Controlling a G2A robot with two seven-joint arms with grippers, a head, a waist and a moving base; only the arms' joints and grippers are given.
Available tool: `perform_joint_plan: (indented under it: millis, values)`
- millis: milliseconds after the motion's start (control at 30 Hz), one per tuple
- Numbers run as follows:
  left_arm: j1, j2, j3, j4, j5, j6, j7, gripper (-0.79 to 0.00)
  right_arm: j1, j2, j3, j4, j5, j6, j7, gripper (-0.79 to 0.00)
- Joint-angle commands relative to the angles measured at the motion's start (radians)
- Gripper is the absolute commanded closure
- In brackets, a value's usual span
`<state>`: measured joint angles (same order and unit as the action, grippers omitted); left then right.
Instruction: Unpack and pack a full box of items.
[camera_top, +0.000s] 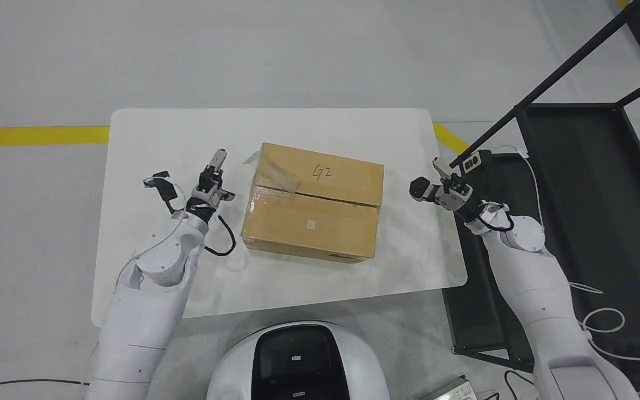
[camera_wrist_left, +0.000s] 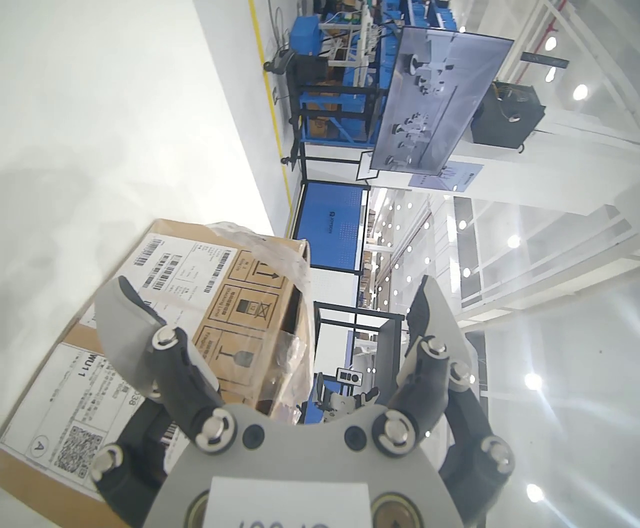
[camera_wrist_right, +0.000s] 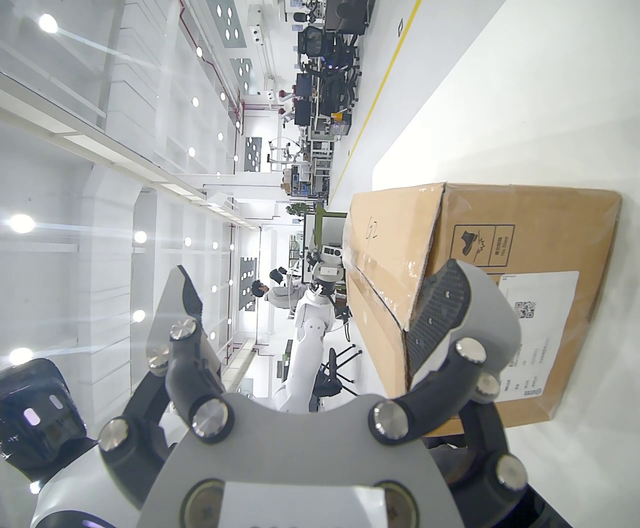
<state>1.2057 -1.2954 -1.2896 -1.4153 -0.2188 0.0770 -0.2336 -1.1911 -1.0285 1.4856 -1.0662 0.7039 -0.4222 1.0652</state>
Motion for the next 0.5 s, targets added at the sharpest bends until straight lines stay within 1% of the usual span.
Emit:
perform_joint_plan:
  millis: [0, 233, 467]
  values:
    - [-0.031, -0.004, 0.011, 0.040, -0.014, 0.011, -0.015, -0.785, 0.001, -0.001, 0.000, 0.004, 0.001, 0.000, -0.002, -0.785]
    - [-0.118, -0.020, 0.052, 0.141, -0.081, 0.008, -0.066, -0.785, 0.008, -0.003, -0.004, 0.028, 0.001, 0.000, 0.001, -0.785]
    - [-0.178, -0.038, 0.092, 0.219, -0.120, -0.006, -0.072, -0.785, 0.017, -0.006, -0.003, 0.055, 0.005, -0.003, 0.007, -0.785]
